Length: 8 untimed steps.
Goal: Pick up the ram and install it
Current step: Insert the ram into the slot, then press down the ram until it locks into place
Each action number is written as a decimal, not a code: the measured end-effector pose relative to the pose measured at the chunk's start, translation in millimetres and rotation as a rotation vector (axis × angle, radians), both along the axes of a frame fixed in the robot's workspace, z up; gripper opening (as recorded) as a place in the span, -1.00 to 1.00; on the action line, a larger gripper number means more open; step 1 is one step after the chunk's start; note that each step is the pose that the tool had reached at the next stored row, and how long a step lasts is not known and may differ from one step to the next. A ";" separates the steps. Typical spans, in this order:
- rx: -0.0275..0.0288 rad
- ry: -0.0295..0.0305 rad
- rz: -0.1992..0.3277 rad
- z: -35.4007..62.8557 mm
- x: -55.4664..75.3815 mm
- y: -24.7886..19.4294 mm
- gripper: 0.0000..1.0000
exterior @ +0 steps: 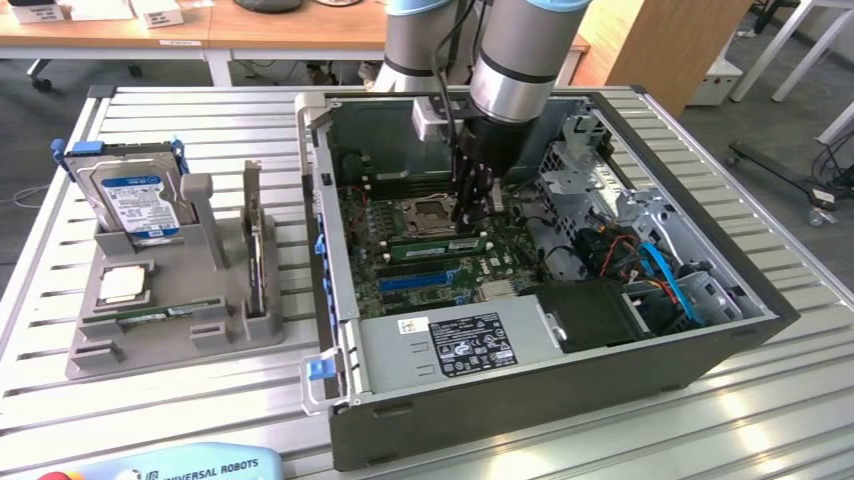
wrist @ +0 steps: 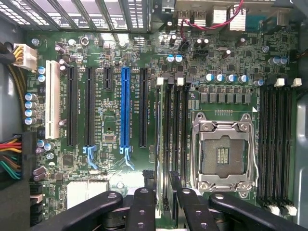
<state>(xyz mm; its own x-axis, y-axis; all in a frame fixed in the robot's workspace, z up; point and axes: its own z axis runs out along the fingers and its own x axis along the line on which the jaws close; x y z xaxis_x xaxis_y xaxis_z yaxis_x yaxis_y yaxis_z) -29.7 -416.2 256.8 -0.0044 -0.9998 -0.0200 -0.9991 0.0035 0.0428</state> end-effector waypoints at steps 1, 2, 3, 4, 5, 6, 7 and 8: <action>0.0001 0.0000 0.000 0.6 0.0 0.0 -0.51; 0.0001 0.0000 0.000 1.1 0.0 0.0 -0.51; 0.0002 -0.0001 0.000 1.5 0.0 0.0 -0.51; 0.0003 -0.0001 0.000 1.5 0.0 0.1 -0.51; 0.0004 -0.0001 0.000 1.6 0.0 0.1 -0.51; 0.0005 -0.0001 0.000 1.5 0.0 0.1 -0.51; 0.0001 0.0000 0.000 1.7 0.0 0.0 -0.51; 0.0001 0.0000 0.000 1.7 0.0 0.0 -0.51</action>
